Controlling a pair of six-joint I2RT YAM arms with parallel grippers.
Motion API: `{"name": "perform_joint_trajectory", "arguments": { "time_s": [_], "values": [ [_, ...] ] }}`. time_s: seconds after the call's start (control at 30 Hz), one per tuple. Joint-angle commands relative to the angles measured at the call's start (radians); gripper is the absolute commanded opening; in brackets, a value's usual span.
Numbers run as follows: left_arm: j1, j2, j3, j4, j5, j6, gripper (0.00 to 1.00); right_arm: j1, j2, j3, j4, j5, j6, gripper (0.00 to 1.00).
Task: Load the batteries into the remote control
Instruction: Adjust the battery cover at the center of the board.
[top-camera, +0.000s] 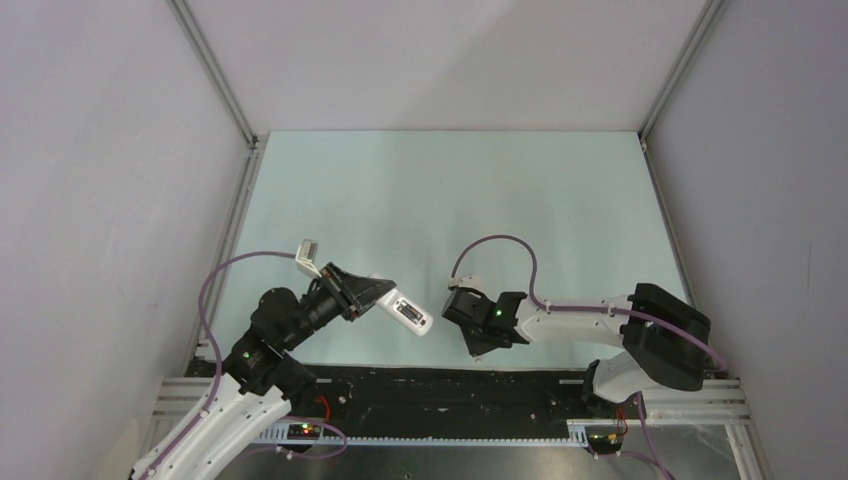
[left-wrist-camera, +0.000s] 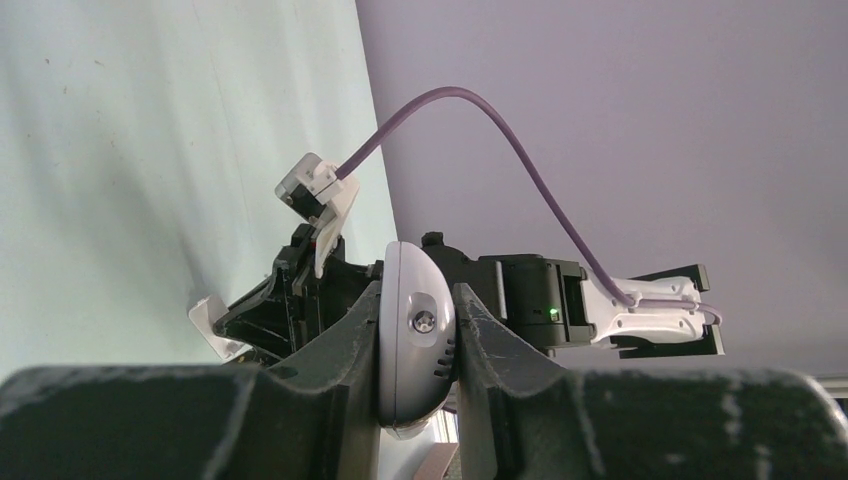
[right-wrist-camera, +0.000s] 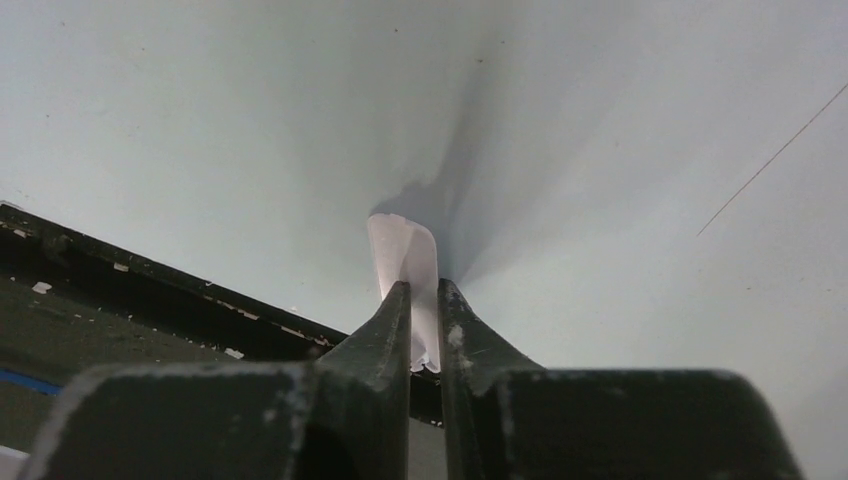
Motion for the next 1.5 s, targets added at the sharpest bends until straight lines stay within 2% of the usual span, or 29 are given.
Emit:
{"name": "perform_joint_trajectory", "arguments": {
  "time_s": [0.0,0.1,0.37,0.63,0.93,1.3,1.47],
  "values": [
    [0.001,-0.009,0.008,0.024,0.001,-0.002,0.01,0.02,0.002,-0.06,-0.047,-0.012,0.038,0.11],
    [0.001,-0.008,0.009,0.024,0.001,-0.003,0.01,0.02,-0.051,-0.036,-0.096,0.034,0.039,0.0],
    [0.001,-0.01,0.03,0.022,0.005,0.004,0.01,-0.034,-0.125,0.132,-0.343,0.188,0.009,0.0],
    [0.0,-0.032,0.05,-0.002,0.007,0.008,0.01,-0.114,0.056,0.29,-0.518,0.352,-0.017,0.0],
    [0.001,-0.057,0.084,-0.029,0.009,0.019,0.0,-0.126,0.312,0.458,-0.481,0.462,-0.085,0.0],
    [0.0,-0.076,0.078,-0.037,-0.001,0.015,0.0,-0.078,0.441,0.502,-0.453,0.462,-0.095,0.0],
    [0.001,-0.079,0.074,-0.043,-0.001,0.014,0.01,-0.051,0.471,0.514,-0.428,0.436,-0.094,0.08]
  ]
}}
